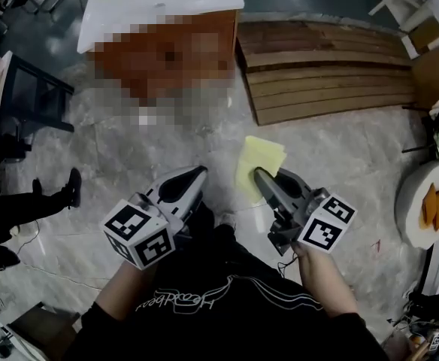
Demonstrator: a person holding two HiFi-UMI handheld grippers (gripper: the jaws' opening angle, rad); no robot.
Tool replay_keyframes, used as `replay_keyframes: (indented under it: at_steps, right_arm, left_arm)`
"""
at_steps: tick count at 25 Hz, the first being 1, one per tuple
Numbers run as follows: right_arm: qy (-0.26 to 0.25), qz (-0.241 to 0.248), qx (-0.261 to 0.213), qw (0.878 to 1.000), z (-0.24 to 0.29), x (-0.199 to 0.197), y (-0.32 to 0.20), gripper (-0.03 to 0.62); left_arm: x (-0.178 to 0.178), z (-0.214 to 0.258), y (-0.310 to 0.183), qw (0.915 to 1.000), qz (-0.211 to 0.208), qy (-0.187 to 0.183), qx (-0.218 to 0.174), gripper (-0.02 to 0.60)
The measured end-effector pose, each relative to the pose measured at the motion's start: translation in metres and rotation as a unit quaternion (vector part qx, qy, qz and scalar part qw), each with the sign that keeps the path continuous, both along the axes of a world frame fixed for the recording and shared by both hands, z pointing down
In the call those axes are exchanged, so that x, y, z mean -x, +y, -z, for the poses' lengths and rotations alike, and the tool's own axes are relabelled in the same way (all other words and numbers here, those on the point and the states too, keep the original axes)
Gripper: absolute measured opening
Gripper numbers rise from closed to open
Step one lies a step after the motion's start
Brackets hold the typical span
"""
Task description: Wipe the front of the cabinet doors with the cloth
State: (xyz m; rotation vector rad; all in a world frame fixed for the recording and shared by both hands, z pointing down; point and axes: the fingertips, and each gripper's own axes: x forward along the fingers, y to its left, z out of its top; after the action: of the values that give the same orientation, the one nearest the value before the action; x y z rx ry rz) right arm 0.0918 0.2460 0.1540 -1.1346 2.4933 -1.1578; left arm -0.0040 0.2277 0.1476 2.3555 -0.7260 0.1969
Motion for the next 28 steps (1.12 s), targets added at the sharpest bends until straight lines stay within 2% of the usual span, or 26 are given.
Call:
replay_keyframes:
  at_steps: [9,14,21,28]
  right_arm:
    - [0.025,0.013,0.019,0.999,-0.052,0.015,-0.071,0.040]
    - [0.051,0.019,0.021,0.998,-0.088,0.026,-0.146,0.040]
    - [0.040,0.007,0.022,0.999,-0.122,0.057,-0.258,0.041]
    - [0.062,0.016,0.003,0.998,-0.149,0.093,-0.318,0.041]
  left_arm:
    - [0.015,-0.059,-0.078,0.9992,0.031,0.013,0.022,0.006]
    - [0.038,-0.100,-0.148,0.9976,0.057,0.015,0.036,0.006]
    - [0.069,-0.151,-0.238,0.9959,0.067,0.023,0.057,0.006]
    - [0.099,-0.178,-0.299,0.9956,0.079,0.022,0.043,0.006]
